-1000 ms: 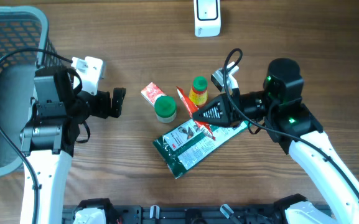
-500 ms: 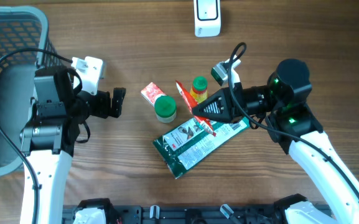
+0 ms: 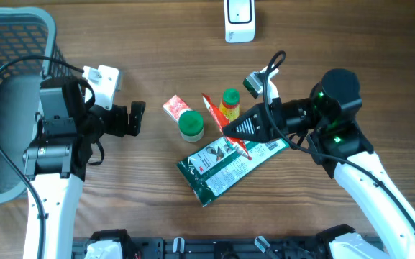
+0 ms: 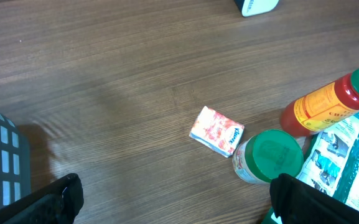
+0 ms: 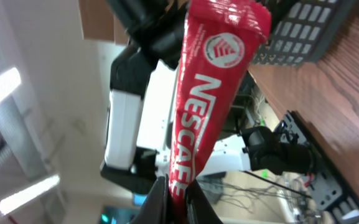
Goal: Scan the item barcode
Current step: 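Carry the Nescafé stick up toward the white scanner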
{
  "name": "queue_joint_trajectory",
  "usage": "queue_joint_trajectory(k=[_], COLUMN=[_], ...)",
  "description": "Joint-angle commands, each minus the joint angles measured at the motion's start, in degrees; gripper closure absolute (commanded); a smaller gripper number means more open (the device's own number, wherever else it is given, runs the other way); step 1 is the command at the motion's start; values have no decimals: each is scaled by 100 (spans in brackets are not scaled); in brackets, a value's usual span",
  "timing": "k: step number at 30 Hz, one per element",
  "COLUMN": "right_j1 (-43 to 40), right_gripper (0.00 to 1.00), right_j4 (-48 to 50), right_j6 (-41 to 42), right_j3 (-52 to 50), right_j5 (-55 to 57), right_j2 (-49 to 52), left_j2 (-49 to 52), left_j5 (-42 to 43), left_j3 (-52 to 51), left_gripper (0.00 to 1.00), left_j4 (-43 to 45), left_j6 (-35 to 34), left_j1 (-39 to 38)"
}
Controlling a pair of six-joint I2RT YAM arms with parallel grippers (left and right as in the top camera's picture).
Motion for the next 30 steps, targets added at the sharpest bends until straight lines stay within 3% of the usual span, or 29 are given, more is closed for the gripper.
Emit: queue_joint_trajectory(k=[1,5,13,19,24,30], right_j1=[-13,-55,-608,-789,-796,-796], right_gripper=[95,95,95,95,95,95], right_j4=[136,-52,-4640,-5574,-6959,-7213], right_j6=[-317,-848,-4148,-4310,-3884,-4367], right_j3=[44,44,44,57,111,109], right_j5=[-313,-20,1836,2745,5235,6168], right_j2=[-293,-638,-1001,-1926,-2752,-2887], left_j2=[28,28,28,28,28,28], left_j5=[109,109,111,109,109,109], left_j3=[-39,-39,-39,-39,-39,-39], left_gripper=[0,0,0,0,0,0], left_j4=[13,13,11,11,13,13], left_j6=[-55,-55,-55,-52,-52,-55], left_j1=[31,31,31,31,31,31])
